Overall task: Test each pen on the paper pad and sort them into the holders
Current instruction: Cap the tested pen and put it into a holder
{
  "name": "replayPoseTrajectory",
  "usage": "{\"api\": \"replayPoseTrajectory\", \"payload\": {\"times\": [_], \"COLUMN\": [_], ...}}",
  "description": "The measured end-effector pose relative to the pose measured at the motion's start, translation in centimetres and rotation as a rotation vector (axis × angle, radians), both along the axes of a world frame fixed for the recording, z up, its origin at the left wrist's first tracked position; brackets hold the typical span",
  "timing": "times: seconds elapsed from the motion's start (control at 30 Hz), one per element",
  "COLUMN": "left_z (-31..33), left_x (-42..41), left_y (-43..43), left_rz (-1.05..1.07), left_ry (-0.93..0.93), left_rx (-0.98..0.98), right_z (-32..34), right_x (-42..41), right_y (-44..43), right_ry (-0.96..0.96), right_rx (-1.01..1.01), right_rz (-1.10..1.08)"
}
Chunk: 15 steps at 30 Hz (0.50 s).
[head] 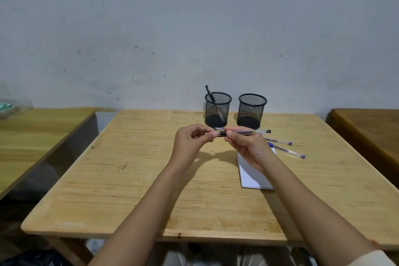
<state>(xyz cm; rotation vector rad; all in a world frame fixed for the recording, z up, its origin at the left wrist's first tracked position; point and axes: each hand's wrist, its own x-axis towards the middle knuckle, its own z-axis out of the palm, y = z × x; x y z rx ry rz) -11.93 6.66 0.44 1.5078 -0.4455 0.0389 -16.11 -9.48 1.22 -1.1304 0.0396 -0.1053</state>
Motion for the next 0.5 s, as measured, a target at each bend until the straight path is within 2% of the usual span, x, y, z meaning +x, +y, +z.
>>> {"api": "replayPoseTrajectory", "payload": {"times": [0.17,0.3,0.43,0.5], "left_z": [0.2,0.5,1.0,1.3], "left_x": [-0.2,0.0,1.2,2.1], "left_y": [-0.2,-0.3,0.2,0.7], "left_rz": [-0.014,-0.013,0.052,0.078], "left_ry": [-0.021,-0.032,-0.007,-0.003], "left_rx": [-0.001,0.032,-0.012,-0.010], "right_z": [0.0,1.0,1.4,1.5], "right_x": [-0.4,-0.3,0.2,0.3], "right_y": [-0.2,-0.8,-1.8,-2.6], "right_ry": [-0.013,-0.019,-0.063,-0.079], "right_rx": [0.018,-0.061,-0.004,-0.079], "right_rz": [0.009,0.019,-0.104,-0.145]}}
